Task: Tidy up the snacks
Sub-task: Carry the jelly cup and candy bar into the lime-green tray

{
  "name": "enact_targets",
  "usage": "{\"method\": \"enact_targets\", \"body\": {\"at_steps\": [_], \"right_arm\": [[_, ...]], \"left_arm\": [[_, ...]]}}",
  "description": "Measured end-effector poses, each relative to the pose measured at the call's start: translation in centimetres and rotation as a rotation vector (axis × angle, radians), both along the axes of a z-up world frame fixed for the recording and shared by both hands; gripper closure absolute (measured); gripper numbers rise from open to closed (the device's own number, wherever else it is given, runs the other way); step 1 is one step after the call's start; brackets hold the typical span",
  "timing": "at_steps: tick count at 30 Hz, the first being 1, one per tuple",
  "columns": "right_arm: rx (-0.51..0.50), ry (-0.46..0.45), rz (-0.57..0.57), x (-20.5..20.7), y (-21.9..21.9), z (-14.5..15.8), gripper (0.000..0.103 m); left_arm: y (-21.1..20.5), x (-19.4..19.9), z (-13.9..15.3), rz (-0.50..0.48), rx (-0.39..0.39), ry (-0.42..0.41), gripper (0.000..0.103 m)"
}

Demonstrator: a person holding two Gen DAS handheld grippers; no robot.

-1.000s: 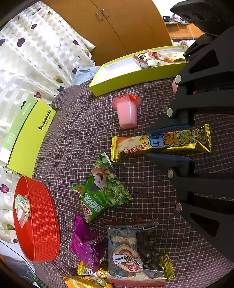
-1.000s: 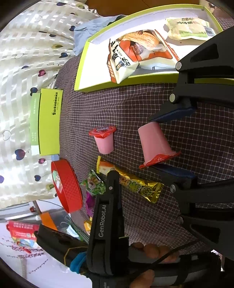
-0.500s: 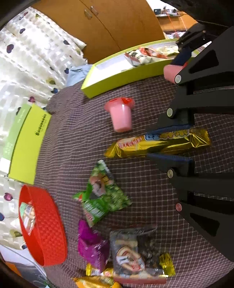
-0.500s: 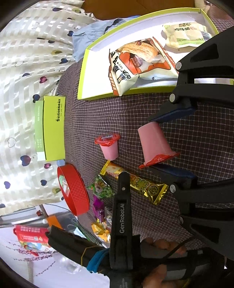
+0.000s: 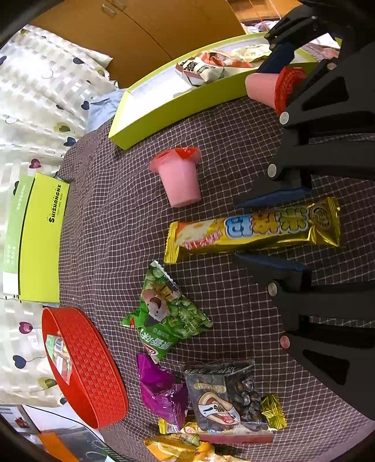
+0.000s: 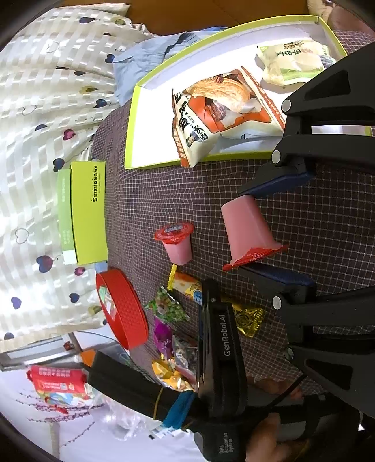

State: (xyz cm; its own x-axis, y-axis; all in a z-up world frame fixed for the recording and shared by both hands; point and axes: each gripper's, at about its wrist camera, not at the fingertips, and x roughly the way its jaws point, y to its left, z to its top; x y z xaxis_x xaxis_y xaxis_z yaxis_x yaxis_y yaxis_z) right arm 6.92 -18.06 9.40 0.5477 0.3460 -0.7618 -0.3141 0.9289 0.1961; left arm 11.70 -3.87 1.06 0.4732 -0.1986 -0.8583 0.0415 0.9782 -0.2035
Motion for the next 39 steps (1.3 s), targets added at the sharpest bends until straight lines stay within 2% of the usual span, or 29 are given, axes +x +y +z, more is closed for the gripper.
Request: {"method": "enact_targets", "body": {"at_steps": [2, 4, 17, 30, 39], "right_arm": [[0.002, -0.001, -0.004, 0.0, -0.1, 0.0, 0.058], [0.002, -0.002, -0.007, -0.1, -0.1, 0.0, 0.058], [0.011, -0.03, -0.042, -0.4, -1.5, 1.5, 0.058], [0.002, -0.068, -0.123, -0.8, -4.9, 3.4, 0.058], [-0.015, -0.061, -0.209, -0.8, -8.3, 3.3, 0.058]], "left_arm": [[-0.1, 0.0, 0.0, -0.005, 0.014, -0.004, 0.072], [-0.2, 0.0, 0.0, -0.007, 0.019, -0.008, 0.079], [-0.7, -1.4, 2.7, -0.038, -0.021, -0.06, 0.08], [-4.3, -1.8, 6.7, -0.127, -0.064, -0.136, 0.08], [-7.2, -0.4, 7.4, -0.198, -0.133, -0.132, 0.08]]}}
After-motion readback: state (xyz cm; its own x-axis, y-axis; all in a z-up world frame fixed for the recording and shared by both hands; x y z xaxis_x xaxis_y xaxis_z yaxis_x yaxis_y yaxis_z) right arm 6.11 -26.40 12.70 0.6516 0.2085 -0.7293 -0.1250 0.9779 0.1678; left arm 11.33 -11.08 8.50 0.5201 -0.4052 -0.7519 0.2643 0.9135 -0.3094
